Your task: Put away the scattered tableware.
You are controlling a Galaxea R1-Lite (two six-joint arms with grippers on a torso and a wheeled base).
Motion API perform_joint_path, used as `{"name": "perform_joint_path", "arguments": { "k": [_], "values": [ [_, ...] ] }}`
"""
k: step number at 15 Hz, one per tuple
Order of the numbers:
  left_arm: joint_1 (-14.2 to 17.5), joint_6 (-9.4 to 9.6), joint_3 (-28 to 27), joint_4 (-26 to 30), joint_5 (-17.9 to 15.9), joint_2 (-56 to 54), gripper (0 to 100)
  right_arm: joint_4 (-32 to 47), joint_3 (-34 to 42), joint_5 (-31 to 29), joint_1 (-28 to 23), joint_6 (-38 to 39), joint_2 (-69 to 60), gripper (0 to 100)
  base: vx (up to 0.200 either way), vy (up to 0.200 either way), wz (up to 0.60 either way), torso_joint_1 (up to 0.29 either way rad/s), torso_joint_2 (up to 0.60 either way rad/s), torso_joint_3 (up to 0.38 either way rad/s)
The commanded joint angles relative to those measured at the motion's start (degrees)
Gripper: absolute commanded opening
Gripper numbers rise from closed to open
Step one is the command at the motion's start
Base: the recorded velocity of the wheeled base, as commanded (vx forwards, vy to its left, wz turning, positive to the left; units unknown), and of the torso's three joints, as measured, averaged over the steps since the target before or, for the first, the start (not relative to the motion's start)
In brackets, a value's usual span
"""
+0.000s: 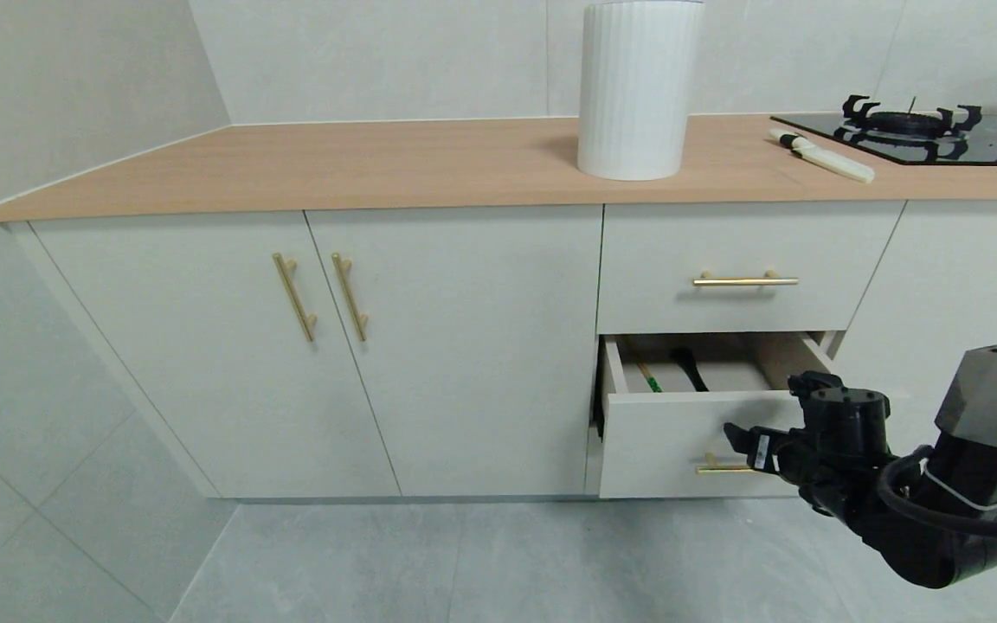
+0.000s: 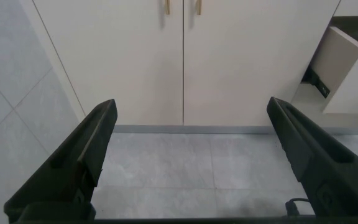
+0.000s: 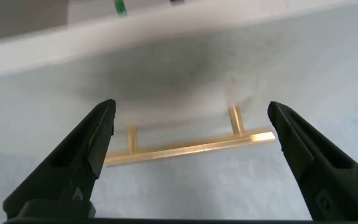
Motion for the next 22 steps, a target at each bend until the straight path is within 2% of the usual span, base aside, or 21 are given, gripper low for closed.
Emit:
{"name": "perform_joint_path", "arguments": {
  "k": [1,8,14,22],
  "values": [
    [0.00,-0.03,0.00,0.00,0.03,0.00,100,-3.32,-0.98,0.08,0.09,-0.03,3.63,100,0.000,0.000,0.00,0.000,0.00,0.000],
    [0.00,-0.03,0.00,0.00,0.03,0.00,100,-5.60,-5.99,-0.01,-0.09,0.50,7.67,100,0.000,0.000,0.00,0.000,0.00,0.000],
    [0.00,-0.03,0.00,0.00,0.03,0.00,100,-7.27,-13.64,-1.06,-0.53,0.67,11.98,100,0.000,0.000,0.00,0.000,0.00,0.000],
    [0.00,-0.03,0.00,0.00,0.03,0.00,100,-7.27,-24.89,-2.73,-4.39,0.85,18.04,100,0.000,0.000,0.00,0.000,0.00,0.000]
  ]
}}
